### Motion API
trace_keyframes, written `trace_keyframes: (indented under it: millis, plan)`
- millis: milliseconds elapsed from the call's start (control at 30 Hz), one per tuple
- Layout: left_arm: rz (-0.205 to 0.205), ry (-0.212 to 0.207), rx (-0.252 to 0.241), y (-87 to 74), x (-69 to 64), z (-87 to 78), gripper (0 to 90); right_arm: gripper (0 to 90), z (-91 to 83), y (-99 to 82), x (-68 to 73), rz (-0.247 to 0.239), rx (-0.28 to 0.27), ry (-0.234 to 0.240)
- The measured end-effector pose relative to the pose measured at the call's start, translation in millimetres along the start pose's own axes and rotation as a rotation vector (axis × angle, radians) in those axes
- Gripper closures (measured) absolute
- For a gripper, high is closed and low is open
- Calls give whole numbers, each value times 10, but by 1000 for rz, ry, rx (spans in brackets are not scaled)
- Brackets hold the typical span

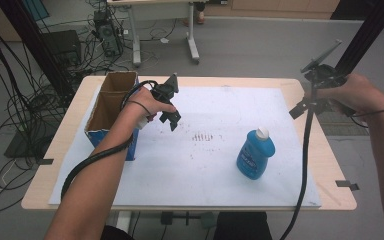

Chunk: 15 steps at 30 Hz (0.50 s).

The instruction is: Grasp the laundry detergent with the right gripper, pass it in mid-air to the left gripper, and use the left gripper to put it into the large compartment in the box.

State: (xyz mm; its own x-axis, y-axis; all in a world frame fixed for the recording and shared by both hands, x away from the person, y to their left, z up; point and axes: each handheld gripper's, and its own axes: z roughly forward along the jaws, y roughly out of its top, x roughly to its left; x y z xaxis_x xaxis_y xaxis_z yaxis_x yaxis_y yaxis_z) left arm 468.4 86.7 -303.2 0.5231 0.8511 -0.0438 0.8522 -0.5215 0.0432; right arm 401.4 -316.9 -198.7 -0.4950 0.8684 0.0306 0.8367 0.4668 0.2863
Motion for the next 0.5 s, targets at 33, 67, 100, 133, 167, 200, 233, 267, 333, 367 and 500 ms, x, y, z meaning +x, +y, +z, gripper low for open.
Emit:
trace_keyframes:
  millis: [33, 67, 100, 133, 167, 200, 233, 267, 333, 367, 500]
  plan:
    - [0, 0, 0, 0, 0, 0, 108, 147, -1, -13, -7, 0, -2, -2]
    - [5, -2, 3, -13, -10, 0, 108, 147, -3, -22, -12, 3, -2, -1]
    - [3, -10, -1, -21, -14, 0, 108, 147, -1, -35, -19, 3, -2, 0]
    - [6, -13, 0, -29, -19, -4, 107, 147, 1, -47, -23, 6, -1, 0]
    - [6, -13, 0, -29, -19, -4, 107, 147, 1, -47, -23, 6, -1, 0]
    - [11, -16, 0, -42, -28, -6, 107, 147, 8, -70, -35, 9, -1, 1]
    - [11, -16, 0, -42, -28, -6, 108, 147, 8, -70, -35, 9, -1, 1]
    - [11, -16, -3, -59, -42, -7, 108, 147, 18, -95, -47, 11, -3, 2]
    - [14, -24, -7, -80, -57, -12, 108, 146, 32, -124, -59, 14, -4, 4]
    - [14, -24, -7, -80, -57, -12, 108, 146, 32, -124, -59, 14, -4, 4]
    - [19, -17, -4, -134, -83, -13, 108, 146, 70, -209, -92, 19, -7, 11]
